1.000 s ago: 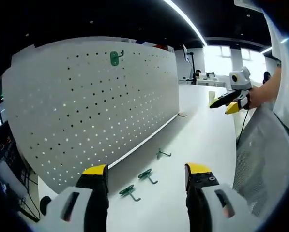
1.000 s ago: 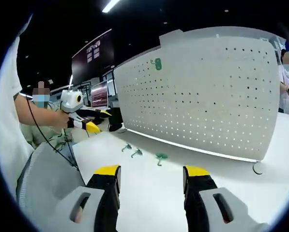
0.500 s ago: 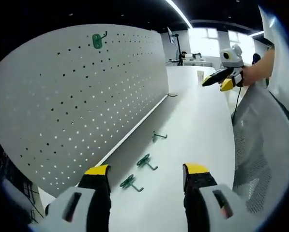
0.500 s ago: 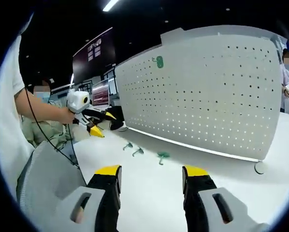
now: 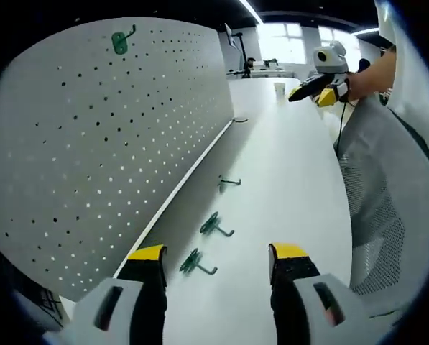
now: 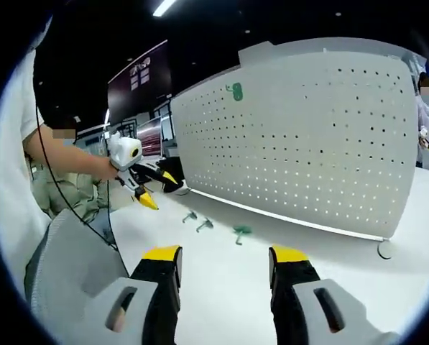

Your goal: Insert the hook assembly into the mounting plate slot until the hook locks in place.

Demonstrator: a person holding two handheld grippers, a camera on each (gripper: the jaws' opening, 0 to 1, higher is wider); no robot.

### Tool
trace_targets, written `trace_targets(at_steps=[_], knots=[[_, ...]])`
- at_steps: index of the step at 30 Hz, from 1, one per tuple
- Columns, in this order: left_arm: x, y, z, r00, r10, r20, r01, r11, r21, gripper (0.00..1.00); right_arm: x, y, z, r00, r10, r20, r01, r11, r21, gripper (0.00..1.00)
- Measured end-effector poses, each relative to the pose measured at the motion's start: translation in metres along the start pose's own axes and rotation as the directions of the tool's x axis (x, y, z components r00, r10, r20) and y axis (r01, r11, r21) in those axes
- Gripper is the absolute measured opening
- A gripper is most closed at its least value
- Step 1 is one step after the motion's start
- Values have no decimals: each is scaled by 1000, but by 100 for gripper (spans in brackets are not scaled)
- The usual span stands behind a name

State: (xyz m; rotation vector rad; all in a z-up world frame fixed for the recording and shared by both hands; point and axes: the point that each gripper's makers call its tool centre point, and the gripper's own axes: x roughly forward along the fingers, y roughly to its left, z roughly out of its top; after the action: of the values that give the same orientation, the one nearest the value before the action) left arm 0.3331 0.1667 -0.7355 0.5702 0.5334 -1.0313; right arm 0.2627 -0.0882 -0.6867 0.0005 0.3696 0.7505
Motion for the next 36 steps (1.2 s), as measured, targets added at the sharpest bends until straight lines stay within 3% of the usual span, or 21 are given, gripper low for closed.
trace_targets(at_steps=[10, 12, 31, 36], knots=[[12, -1, -13, 994, -71, -80, 75, 996, 47, 58, 0, -1, 1, 1000, -6, 2, 6, 1000, 9, 47], [14, -1, -18, 988, -85, -126, 97, 990, 98, 57, 0, -1, 1, 1000, -3, 2, 3, 1000, 12, 47], [30, 6, -33, 964, -145, -224, 191, 962, 197, 54, 5, 8, -9, 998, 35, -49, -35, 999, -16, 47], [37, 8, -40, 950, -156, -271, 221, 948, 228, 52, 5, 8, -10, 998, 33, -52, -34, 999, -13, 47]])
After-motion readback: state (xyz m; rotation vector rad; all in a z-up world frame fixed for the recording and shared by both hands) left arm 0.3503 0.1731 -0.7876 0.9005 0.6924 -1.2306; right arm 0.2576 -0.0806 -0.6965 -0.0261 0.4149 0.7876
